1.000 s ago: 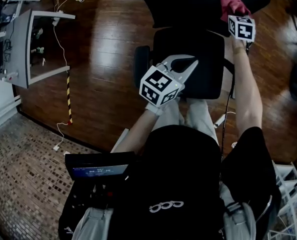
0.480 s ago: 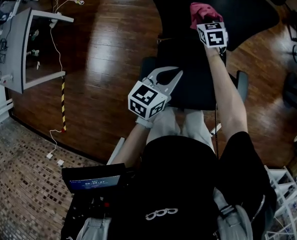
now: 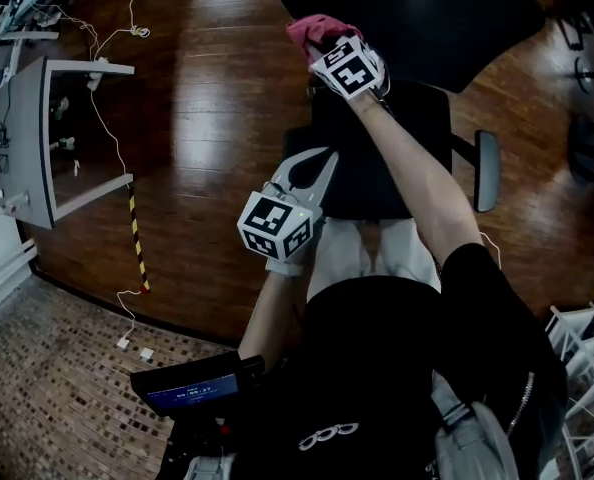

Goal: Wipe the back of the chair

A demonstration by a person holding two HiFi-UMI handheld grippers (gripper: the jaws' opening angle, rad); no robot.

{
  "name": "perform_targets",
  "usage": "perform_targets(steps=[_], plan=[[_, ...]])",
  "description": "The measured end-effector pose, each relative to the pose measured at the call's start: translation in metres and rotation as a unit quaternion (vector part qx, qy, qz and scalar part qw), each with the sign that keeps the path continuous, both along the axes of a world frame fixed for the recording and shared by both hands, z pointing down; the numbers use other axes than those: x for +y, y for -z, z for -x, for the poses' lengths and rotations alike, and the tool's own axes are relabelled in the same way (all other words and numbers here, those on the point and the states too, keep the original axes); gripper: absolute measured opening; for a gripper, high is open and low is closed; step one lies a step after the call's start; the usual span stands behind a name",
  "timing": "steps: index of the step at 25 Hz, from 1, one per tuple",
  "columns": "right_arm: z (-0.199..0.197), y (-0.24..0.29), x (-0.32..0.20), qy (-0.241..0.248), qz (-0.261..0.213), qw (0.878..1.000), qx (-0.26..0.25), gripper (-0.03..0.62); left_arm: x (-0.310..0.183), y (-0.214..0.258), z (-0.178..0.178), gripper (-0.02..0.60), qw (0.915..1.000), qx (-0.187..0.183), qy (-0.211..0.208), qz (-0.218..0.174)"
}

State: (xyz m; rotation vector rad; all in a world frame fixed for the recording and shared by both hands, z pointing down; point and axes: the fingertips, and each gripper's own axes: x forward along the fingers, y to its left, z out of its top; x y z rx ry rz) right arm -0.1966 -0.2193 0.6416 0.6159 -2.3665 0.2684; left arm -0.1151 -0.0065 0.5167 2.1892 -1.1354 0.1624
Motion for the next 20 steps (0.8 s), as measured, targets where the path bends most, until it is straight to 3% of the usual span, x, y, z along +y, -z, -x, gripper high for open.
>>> perform_targets(steps=[5,9,20], plan=[[0.040,-0.003,0.024,0.051,0.014,0.999,-0.013,0.041,-0.005,-0.001,0.003,-0.008,1.0000,-0.004,0.004,0.004],[0.040,-0.006,0.024,0.044,0.021,0.999,-0.020,0.041,-0.008,0.001,0.000,-0.008,0.9999,-0.011,-0.002,0.008],[-0.098,-0.016,-0.022,-0.062,0.016,0.998,-0.017,0.041,-0.011,-0.003,-0.053,-0.008,0.9988,-0.011,-0.045,0.013]])
